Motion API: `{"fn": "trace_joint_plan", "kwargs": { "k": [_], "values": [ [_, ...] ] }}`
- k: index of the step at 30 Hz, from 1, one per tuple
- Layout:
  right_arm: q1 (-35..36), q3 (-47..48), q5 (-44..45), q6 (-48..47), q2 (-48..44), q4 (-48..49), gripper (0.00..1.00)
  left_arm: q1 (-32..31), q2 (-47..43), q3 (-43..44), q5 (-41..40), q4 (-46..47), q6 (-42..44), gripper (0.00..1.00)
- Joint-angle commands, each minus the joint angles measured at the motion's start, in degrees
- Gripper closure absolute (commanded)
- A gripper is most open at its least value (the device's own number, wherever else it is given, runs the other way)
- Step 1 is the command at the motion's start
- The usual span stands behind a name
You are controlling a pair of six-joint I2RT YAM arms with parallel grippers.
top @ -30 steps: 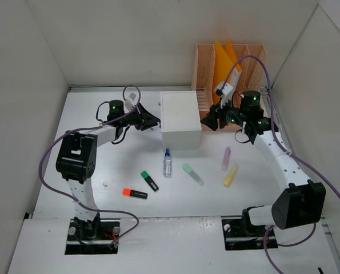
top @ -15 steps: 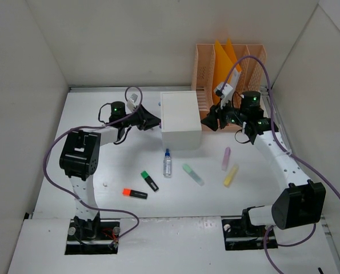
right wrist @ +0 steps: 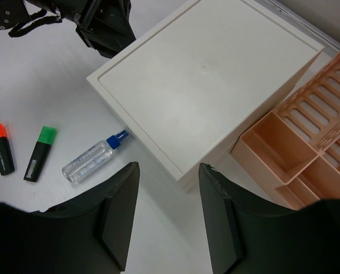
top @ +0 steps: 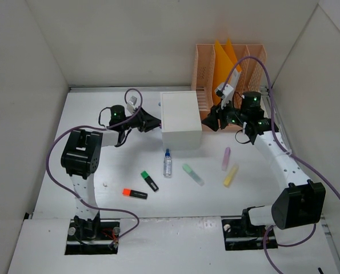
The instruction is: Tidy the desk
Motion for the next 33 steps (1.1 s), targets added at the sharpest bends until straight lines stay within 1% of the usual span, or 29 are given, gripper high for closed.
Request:
{"fn": "trace_joint_plan", "kwargs": {
  "k": [1,4,6,12,13,15,20,30,33],
  "values": [
    [-0.05,-0.06,0.11,-0.73,-1.58,3.16,0.57,-0.83,-1.57,0.37,2.19,6.15,-0.86,0.74],
    [-0.40,-0.06,0.11,-0.73,-1.49,3.07,0.57,-0.83,-1.40,0.72,2.19,6.32,-1.12,0.75],
    [-0.14,-0.06,0.28,-0.82,-1.49,3.07,0.57,-0.83,-1.31,1.08,2.19,6.41,-1.38,0.79],
    [-0.14,-0.15,0.20,-0.82,-1.67,3.16,0.57,-1.35,-0.87,1.34,1.84,5.53,-1.39,0.86],
    [-0.14,-0.15,0.11,-0.82,-1.76,3.16,0.57,-1.35,-0.87,1.25,1.84,5.45,-1.47,0.93],
    [-0.31,-0.24,0.28,-0.91,-1.84,3.07,0.57,-1.35,-1.22,0.90,1.93,5.27,-1.47,0.98],
    [-0.40,-0.24,0.20,-0.91,-1.84,3.07,0.57,-0.21,-2.27,-1.90,1.49,5.79,-1.39,1.00],
    [-0.31,-0.50,0.02,-1.00,-1.93,3.25,0.57,5.24,-4.64,-7.01,1.67,8.17,-1.74,1.00],
    [-0.14,-0.67,0.02,-1.09,-2.20,3.16,0.57,7.86,-5.09,-7.97,2.28,8.35,-1.65,1.00]
  ]
}}
